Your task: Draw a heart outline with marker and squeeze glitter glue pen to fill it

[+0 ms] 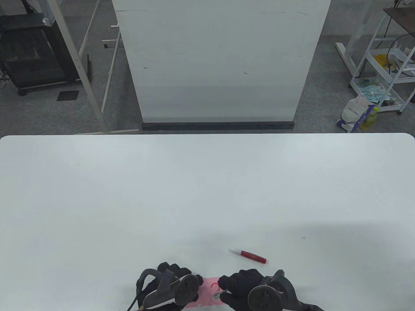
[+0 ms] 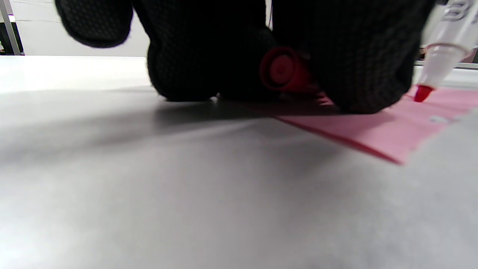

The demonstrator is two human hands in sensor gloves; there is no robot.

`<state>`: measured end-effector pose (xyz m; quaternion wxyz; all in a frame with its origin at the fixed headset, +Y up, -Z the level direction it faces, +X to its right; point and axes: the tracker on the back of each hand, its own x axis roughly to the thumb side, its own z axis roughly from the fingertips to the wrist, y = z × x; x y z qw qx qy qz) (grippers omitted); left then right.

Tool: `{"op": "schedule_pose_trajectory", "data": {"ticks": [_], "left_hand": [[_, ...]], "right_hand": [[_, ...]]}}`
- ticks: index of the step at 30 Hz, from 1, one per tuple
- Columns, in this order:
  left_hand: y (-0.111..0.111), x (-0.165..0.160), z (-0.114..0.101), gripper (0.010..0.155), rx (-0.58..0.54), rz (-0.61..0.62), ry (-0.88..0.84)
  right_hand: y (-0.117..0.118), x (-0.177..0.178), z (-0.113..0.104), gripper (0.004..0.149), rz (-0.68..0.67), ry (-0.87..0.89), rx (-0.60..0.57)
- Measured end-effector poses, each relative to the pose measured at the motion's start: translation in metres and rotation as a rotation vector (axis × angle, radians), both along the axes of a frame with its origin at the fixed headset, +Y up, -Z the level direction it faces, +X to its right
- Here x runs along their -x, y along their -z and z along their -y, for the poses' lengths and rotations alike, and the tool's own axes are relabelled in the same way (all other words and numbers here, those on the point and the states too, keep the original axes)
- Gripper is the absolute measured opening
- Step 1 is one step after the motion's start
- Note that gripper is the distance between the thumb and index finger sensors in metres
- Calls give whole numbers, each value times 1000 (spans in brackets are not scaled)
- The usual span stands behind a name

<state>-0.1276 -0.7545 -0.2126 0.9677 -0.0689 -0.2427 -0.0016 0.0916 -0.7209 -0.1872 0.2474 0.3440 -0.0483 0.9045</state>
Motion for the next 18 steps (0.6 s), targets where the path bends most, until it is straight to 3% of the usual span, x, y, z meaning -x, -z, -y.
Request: {"op": "schedule_pose_trajectory", "data": {"ticks": [18], "left_hand": [[0, 0, 0, 50, -10, 6, 2]], "right_hand": [[-1, 13, 5, 47, 10, -6, -54]]}}
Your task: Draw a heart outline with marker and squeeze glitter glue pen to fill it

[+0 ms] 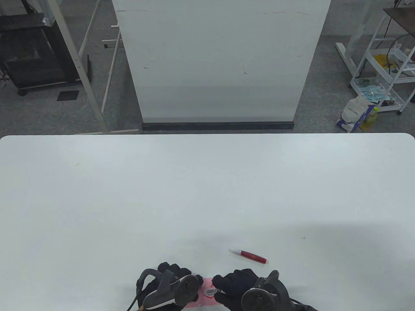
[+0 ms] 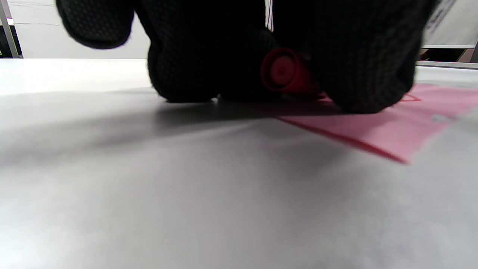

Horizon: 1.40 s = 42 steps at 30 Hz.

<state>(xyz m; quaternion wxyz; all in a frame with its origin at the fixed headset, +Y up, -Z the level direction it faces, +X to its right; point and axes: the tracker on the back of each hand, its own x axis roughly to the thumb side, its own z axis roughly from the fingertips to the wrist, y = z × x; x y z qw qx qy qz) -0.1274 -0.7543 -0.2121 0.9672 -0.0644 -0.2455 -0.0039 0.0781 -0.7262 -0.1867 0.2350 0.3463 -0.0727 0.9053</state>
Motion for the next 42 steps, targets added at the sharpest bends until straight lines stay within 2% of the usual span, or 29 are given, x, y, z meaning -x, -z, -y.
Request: {"op": "schedule_pose_trajectory", "data": {"ticks": [10, 26, 34, 42], "left_hand": [[-1, 0, 0, 50, -4, 4, 1], [-1, 0, 0, 51, -18, 13, 0], [-1, 4, -4, 52, 4, -29, -45], [-5, 14, -21, 48, 0, -40, -176]], "right_hand": [[1, -3, -3, 47, 40, -45, -62], [2, -14, -6, 46, 48, -35, -26], [16, -35, -10, 48, 115, 135, 62], [32, -63, -10, 48, 154, 393, 283]]}}
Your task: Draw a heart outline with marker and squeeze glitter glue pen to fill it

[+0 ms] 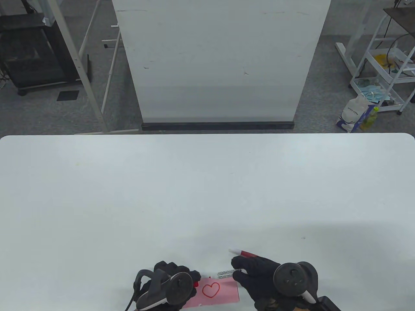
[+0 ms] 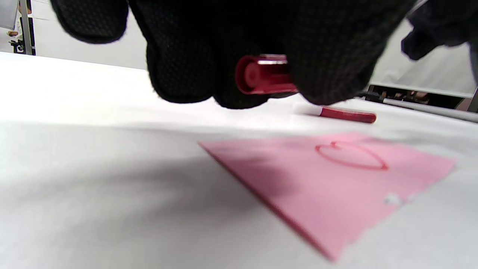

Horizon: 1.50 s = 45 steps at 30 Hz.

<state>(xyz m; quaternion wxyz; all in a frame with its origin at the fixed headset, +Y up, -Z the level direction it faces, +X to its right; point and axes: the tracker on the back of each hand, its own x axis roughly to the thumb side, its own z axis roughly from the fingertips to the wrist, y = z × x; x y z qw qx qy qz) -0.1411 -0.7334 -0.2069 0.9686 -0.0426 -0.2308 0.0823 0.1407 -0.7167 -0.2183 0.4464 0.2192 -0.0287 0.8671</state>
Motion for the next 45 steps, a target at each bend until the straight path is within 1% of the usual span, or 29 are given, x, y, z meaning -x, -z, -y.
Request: {"op": "schedule_pose_trajectory", "data": {"ticks": [3, 8, 13, 20, 22, 26, 28, 39, 43, 44, 45], "left_hand": [[-3, 3, -6, 48, -16, -3, -61], [-7, 4, -12, 48, -54, 22, -136], [-10, 2, -13, 48, -68, 41, -160], [-11, -1, -12, 48, -62, 70, -181], [-11, -1, -11, 48, -60, 77, -180], [-11, -1, -11, 48, -63, 81, -164], [-10, 1, -12, 48, -46, 73, -171], [-10, 3, -11, 46, -77, 107, -191], [-10, 3, -9, 46, -122, 118, -163], [-10, 3, -9, 47, -146, 125, -147], [-11, 3, -10, 47, -170, 128, -139]], "right_hand": [[3, -5, 3, 48, -12, 82, 65], [3, -3, 4, 48, -36, 106, 76], [2, 1, 10, 48, -66, 122, 111], [2, 7, 17, 49, -99, 104, 141], [1, 10, 21, 50, -117, 102, 167], [2, 15, 26, 50, -141, 62, 189], [2, 17, 28, 51, -166, 44, 205], [2, 20, 30, 50, -189, -20, 209], [1, 23, 31, 50, -186, -100, 160], [0, 24, 30, 51, -151, -126, 129], [-1, 26, 29, 51, -151, -149, 107]]}}
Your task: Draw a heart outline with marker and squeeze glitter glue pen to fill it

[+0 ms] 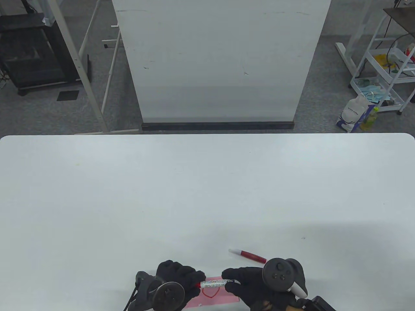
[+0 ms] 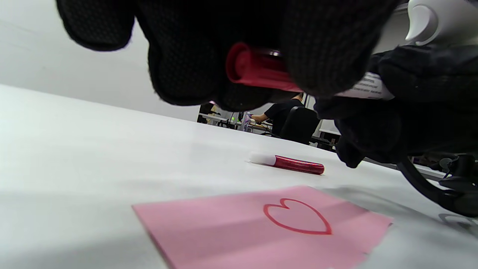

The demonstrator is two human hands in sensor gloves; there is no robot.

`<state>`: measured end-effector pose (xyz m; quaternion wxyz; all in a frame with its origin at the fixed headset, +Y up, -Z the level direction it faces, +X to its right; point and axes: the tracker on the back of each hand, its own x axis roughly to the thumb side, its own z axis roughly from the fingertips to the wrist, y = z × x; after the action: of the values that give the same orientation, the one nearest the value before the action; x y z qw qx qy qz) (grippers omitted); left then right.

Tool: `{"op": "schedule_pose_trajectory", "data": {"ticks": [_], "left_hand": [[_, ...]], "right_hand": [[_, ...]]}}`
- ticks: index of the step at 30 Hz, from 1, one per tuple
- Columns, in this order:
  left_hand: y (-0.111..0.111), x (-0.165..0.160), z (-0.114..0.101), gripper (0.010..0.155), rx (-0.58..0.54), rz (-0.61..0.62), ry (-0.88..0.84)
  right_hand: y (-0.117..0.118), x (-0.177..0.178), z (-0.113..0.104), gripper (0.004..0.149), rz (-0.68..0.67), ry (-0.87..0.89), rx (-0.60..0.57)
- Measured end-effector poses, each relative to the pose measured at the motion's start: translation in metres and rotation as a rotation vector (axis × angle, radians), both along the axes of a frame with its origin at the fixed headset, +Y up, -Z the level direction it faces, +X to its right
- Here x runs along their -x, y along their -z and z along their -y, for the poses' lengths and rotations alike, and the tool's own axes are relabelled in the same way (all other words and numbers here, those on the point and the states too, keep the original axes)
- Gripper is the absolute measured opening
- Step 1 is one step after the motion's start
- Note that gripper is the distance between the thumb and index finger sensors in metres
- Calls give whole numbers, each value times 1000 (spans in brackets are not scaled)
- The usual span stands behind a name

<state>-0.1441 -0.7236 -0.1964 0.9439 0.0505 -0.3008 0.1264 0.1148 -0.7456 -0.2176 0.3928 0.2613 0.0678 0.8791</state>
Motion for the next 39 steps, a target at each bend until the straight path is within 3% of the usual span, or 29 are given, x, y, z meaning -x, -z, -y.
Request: {"op": "schedule_pose_trajectory", "data": {"ticks": [12, 17, 22, 30, 39], "left_hand": [[1, 0, 4, 47, -60, -5, 23], [5, 5, 5, 47, -78, -46, 57], [17, 23, 7, 45, -74, -143, 122], [39, 56, 8, 45, -70, -351, 252], [51, 67, 17, 45, 34, -448, 353]], "right_hand": [[0, 5, 4, 56, -20, -92, -17], [1, 4, -2, 67, 0, -137, -71], [4, -7, -11, 71, 62, -185, -153], [15, -25, -14, 78, 162, -295, -160], [26, -38, -8, 79, 254, -495, -128]]}}
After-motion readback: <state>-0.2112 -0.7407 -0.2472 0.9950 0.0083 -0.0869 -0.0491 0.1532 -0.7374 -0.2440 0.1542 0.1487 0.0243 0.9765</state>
